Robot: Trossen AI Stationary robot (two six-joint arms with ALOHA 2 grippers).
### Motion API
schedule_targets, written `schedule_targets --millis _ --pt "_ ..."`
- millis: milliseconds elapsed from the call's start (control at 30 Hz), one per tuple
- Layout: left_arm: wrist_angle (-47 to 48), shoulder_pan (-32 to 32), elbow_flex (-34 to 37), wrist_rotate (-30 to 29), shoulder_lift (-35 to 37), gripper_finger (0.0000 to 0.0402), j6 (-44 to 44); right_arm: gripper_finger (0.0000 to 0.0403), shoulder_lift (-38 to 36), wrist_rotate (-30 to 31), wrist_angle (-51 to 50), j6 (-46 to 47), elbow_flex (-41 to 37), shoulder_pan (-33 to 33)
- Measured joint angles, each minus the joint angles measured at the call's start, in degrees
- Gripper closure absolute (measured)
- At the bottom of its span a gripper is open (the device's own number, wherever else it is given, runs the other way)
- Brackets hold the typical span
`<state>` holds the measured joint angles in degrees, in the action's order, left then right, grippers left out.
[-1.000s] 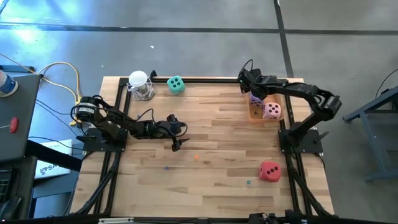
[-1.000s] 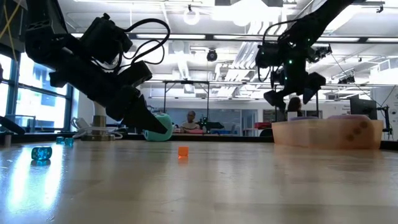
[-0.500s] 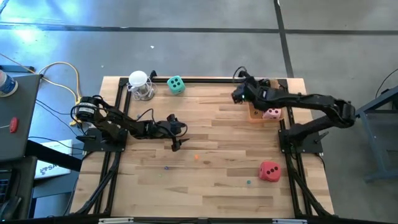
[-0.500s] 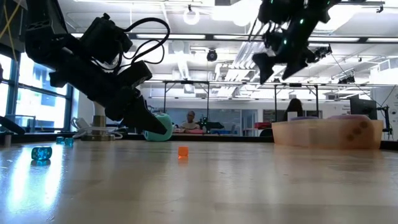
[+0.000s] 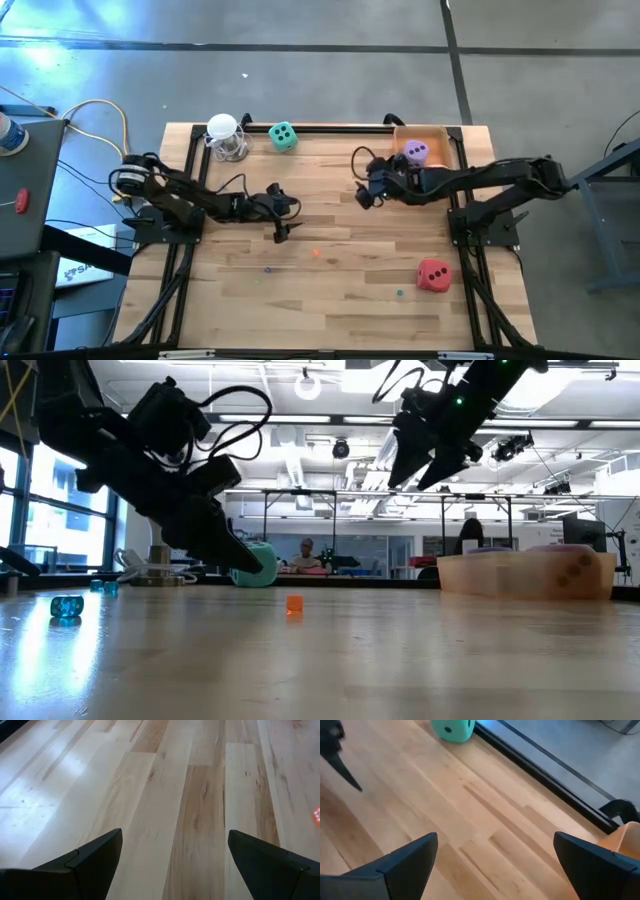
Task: Pick & Place Dice
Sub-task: Put the green large die into the orange bin
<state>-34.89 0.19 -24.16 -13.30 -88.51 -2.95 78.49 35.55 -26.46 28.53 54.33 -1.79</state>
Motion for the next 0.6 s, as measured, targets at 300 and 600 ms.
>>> schedule_targets --millis 300,600 --pt "11.3 0.0 0.0 0.0 10.2 0.0049 -2.3 0.0014 3.1 -1.3 2.3 -0.3 0.0 0.8" --pt "14.5 0.0 0.0 0.0 10.7 0.0049 -3.5 0.0014 3.4 -1.3 5.5 -0.3 0.0 0.8"
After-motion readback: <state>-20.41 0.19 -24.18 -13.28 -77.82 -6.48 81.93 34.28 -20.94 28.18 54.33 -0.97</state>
